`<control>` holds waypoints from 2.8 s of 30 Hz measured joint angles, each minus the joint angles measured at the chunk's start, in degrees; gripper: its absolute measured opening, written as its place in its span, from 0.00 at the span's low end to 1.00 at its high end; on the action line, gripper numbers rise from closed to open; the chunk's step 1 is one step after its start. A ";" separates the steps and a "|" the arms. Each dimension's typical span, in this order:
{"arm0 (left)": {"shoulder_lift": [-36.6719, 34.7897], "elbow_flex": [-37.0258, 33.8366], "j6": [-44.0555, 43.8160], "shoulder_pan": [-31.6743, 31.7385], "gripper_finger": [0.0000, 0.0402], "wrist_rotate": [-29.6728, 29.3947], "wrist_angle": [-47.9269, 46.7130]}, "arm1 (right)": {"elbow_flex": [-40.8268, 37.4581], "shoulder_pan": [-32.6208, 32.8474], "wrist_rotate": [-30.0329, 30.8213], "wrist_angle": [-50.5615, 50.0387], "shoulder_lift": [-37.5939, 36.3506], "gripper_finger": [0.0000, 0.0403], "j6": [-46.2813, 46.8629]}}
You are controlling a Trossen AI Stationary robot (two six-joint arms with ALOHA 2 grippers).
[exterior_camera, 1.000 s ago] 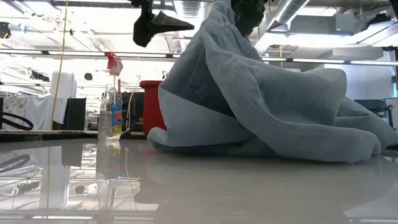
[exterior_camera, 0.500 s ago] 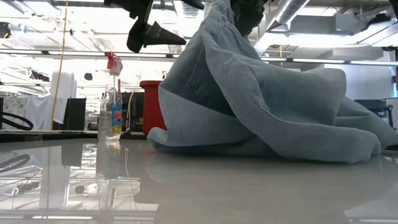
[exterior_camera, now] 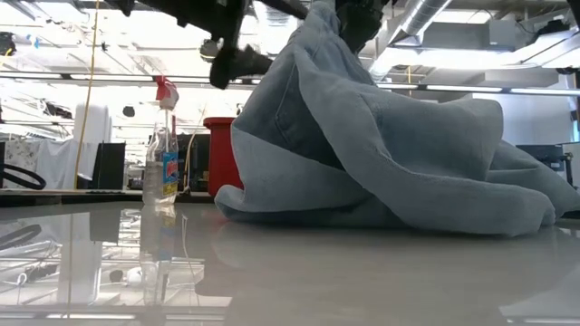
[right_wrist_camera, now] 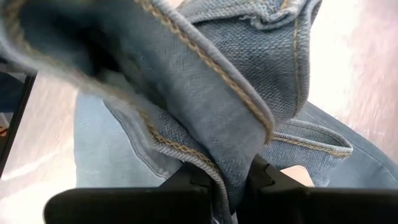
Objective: Fold Laundry from Bin
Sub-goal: Fold the blue pants from the red laundry bin
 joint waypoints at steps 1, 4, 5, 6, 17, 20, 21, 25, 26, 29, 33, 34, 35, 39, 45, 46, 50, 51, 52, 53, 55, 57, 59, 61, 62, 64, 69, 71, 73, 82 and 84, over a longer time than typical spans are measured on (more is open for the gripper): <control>0.86 -0.10 -0.14 0.48 0.90 1.50 1.10 | 0.00 0.02 0.02 -0.06 0.00 0.13 0.00; 2.54 -0.11 0.27 1.63 0.90 6.84 6.64 | 0.00 0.02 0.00 -0.01 0.02 0.13 0.74; 2.70 -0.13 0.86 1.92 0.90 8.44 8.50 | 0.00 0.00 0.00 0.02 0.02 0.13 1.02; 2.71 -0.13 1.53 2.20 0.89 10.09 9.81 | 0.00 -0.04 -0.02 0.09 0.02 0.13 1.21; 0.70 -0.15 4.07 4.10 0.86 16.69 11.22 | 0.02 -0.59 0.21 1.10 0.00 0.13 4.15; 0.70 -0.15 3.52 4.10 0.86 13.39 10.05 | 0.02 -0.88 0.67 1.78 0.00 0.13 5.97; 0.70 -0.15 3.46 4.10 0.86 12.47 9.87 | 0.02 -1.00 1.03 1.86 0.00 0.13 6.57; 0.70 0.08 2.56 4.10 0.86 9.55 9.34 | 0.02 -1.12 3.59 2.04 0.00 0.13 9.88; 0.70 0.15 2.37 4.10 0.86 8.85 9.24 | 0.02 -1.12 4.30 2.06 0.00 0.13 10.79; 0.70 0.15 2.01 4.10 0.86 6.16 9.03 | 0.02 -1.12 5.91 2.19 0.00 0.13 12.90; 0.70 0.18 1.85 4.10 0.86 4.31 8.68 | 0.02 -1.12 6.21 2.85 0.00 0.13 15.22; 0.70 0.22 1.43 4.07 0.86 3.89 7.99 | 0.02 -1.12 6.21 2.97 0.00 0.13 15.45; 0.70 0.24 0.75 4.07 0.86 3.39 7.24 | 0.02 -1.12 6.21 2.98 0.00 0.13 15.43; 0.70 0.25 -0.61 4.18 0.86 1.63 5.50 | 0.00 -0.77 6.21 3.21 0.00 0.13 15.58; 0.70 0.26 -2.14 4.90 0.76 1.25 4.46 | 0.00 0.20 6.16 3.46 0.00 0.13 14.36; 0.70 0.26 -2.49 5.02 0.72 1.36 4.48 | 0.00 0.34 6.16 3.60 0.00 0.13 13.83; 0.70 0.26 -2.32 5.52 0.50 2.57 4.52 | 0.00 0.85 6.16 3.99 0.00 0.17 11.96; 0.70 0.26 -1.97 5.51 0.43 2.60 4.51 | 0.00 0.87 6.19 4.05 0.00 0.22 11.98; 0.70 0.26 -1.77 5.50 0.36 2.74 4.51 | 0.00 0.79 6.16 4.10 0.00 0.27 11.98; 0.70 0.26 -1.44 5.50 0.28 2.85 4.53 | 0.00 0.78 6.16 4.03 0.00 0.33 11.97; 0.70 0.26 -0.35 5.47 0.12 2.85 4.50 | 0.00 0.78 6.14 3.96 0.00 0.44 11.97; 0.70 0.26 0.17 5.26 0.05 2.41 4.48 | 0.06 0.76 6.02 3.24 -0.02 0.56 11.74; 0.70 0.26 0.34 5.21 0.05 2.30 4.51 | 1.57 0.79 5.86 0.53 -0.02 0.66 10.34; 0.41 0.26 0.35 5.17 0.04 2.32 4.48 | 4.36 0.78 5.84 -2.68 -0.06 0.73 10.14; 0.16 0.26 0.35 5.17 0.04 2.39 4.54 | 5.90 0.76 5.84 -4.25 -0.15 0.76 10.14; -1.00 0.24 0.69 5.17 0.04 2.69 4.78 | 9.72 0.47 5.84 -8.34 -0.20 0.81 10.28; -6.16 1.25 5.65 4.59 0.04 2.54 4.44 | 16.98 -1.17 5.68 -19.37 -1.85 0.83 11.54; -8.83 1.66 7.93 4.31 0.04 2.53 3.81 | 15.52 -2.06 5.57 -19.61 -4.50 0.82 12.28; -11.93 1.77 9.47 3.82 0.04 2.54 1.50 | 12.45 -3.26 5.52 -16.69 -8.31 0.81 12.76; -19.60 1.72 16.26 0.14 0.04 4.54 -0.94 | -15.31 -10.03 -11.50 18.29 -22.62 0.80 20.14; -20.20 1.72 16.94 -0.01 0.04 4.44 -0.89 | -21.86 -10.84 -12.00 23.85 -23.47 0.80 21.45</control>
